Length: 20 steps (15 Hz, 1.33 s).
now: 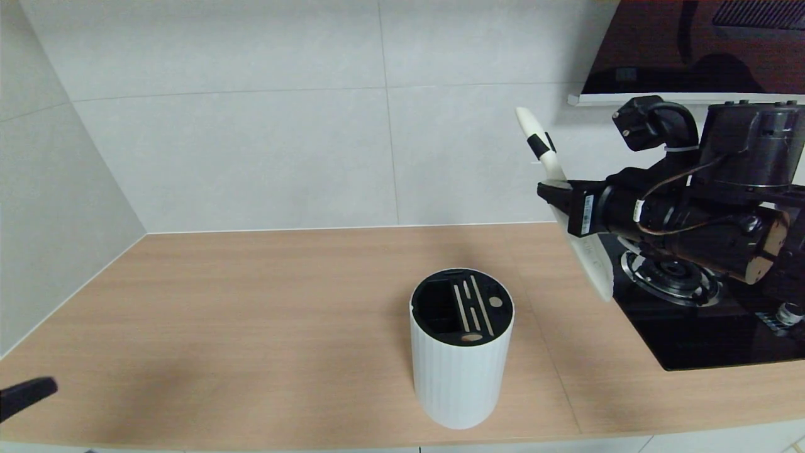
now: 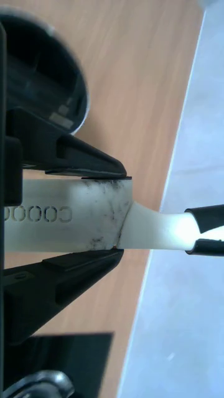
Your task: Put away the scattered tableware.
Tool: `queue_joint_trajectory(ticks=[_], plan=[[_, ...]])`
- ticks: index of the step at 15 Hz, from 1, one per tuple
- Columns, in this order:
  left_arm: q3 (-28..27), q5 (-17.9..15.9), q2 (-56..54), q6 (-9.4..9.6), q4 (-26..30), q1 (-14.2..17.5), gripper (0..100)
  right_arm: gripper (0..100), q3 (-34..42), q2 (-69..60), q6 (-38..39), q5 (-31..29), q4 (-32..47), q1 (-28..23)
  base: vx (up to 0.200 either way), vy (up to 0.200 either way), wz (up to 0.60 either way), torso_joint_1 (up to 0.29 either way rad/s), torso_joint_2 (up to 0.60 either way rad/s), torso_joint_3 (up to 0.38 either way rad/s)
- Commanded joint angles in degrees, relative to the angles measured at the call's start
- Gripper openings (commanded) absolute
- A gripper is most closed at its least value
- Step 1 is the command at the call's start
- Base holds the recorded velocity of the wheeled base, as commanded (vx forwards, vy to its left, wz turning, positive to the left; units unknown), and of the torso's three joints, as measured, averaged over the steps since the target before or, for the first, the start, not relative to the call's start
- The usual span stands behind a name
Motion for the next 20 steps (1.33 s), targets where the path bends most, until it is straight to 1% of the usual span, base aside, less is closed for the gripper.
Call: queue_joint_trajectory(ticks=[1,2,3,4,5,6,7,8,9,10,11,12,13,14,15,16,17,18,19,20], plan=[[-6.06,-4.21,20.31,0.0,-7.34,-1.68,100,0,0.76,0.23,0.18,-0.08,-0.41,1.64,0.0,0.0,0.0,0.0,0.0,0.0],[-7.82,-4.3,25.14,0.0,-11.21,-1.68,100,0,1.11,0.23,0.01,-0.34,-0.41,1.99,0.0,0.0,0.0,0.0,0.0,0.0],[-8.88,-4.3,28.39,-0.08,-13.58,-1.68,100,0,1.2,-0.3,0.01,-0.43,-0.41,2.34,0.0,0.0,0.0,0.0,0.0,0.0],[-8.44,-4.56,29.62,-0.26,-14.37,-1.68,100,0,1.37,-1.35,0.09,-0.34,0.03,2.43,0.0,0.0,0.0,0.0,0.0,0.0],[-8.0,-6.06,30.76,-0.52,-14.37,-2.03,100,0,1.46,-1.44,0.09,-0.34,0.03,2.43,0.0,0.0,0.0,0.0,0.0,0.0],[-8.26,-8.52,32.08,-0.7,-14.55,-3.09,100,0,1.72,-1.62,0.09,-0.43,0.03,2.61,0.0,0.0,0.0,0.0,0.0,0.0],[-8.88,-10.1,33.93,-2.63,-14.9,-5.29,100,0,1.81,-1.44,0.18,-0.43,0.03,3.66,0.0,0.0,0.0,0.0,0.0,0.0],[-8.88,-10.1,34.98,-5.36,-16.22,-7.66,100,0,2.16,-1.35,0.18,-0.61,0.03,4.81,0.0,0.0,0.0,0.0,0.0,0.0],[-8.53,-10.1,36.57,-9.22,-19.91,-9.42,100,0,2.6,-1.35,0.18,-0.78,-0.06,5.25,0.0,0.0,0.0,0.0,0.0,0.0],[-7.65,-10.1,38.67,-13.36,-25.45,-10.91,100,0,2.78,-1.35,0.27,-0.87,-0.06,6.39,0.0,0.0,0.0,0.0,0.0,0.0],[-7.29,-10.1,39.2,-14.41,-27.03,-11.26,100,0,2.78,-1.35,0.27,-0.87,-0.06,6.65,0.0,0.0,0.0,0.0,0.0,0.0],[-6.06,-10.1,41.4,-18.63,-33.01,-12.05,100,0,2.95,-1.27,0.36,-0.87,-0.06,7.44,0.0,0.0,0.0,0.0,0.0,0.0],[-5.19,-9.84,43.86,-23.55,-38.98,-13.64,100,0,2.87,-1.27,0.53,-0.87,-0.06,8.67,0.0,0.0,0.0,0.0,0.0,0.0],[-4.83,-9.75,45.35,-26.89,-42.59,-14.87,100,0,2.95,-1.27,0.89,-0.96,-0.06,9.73,0.0,0.0,0.0,0.0,0.0,0.0],[-4.66,-9.66,46.06,-28.74,-44.52,-15.48,100,0,2.95,-1.27,1.32,-0.96,-0.06,10.17,0.0,0.0,0.0,0.0,0.0,0.0],[-4.57,-8.43,48.17,-33.13,-49.35,-16.71,100,0,2.87,-1.35,2.03,-1.22,-0.06,11.31,0.0,0.0,0.0,0.0,0.0,0.0],[-4.75,-7.55,49.31,-34.54,-51.29,-17.24,100,0,2.78,-1.35,2.12,-1.22,-0.06,11.92,0.0,0.0,0.0,0.0,0.0,0.0],[-5.19,-5.27,52.74,-36.47,-55.86,-19.26,100,0,3.04,-1.35,2.12,-1.31,-0.06,13.33,0.0,0.0,0.0,0.0,0.0,0.0],[-5.62,-3.6,54.85,-36.82,-58.41,-20.49,100,0,3.48,-1.35,2.2,-1.31,-0.06,14.21,0.0,0.0,0.0,0.0,0.0,0.0],[-5.98,-0.43,57.31,-36.91,-61.57,-22.25,100,0,4.01,-1.18,2.2,-1.31,-0.32,15.35,0.0,0.0,0.0,0.0,0.0,0.0]])
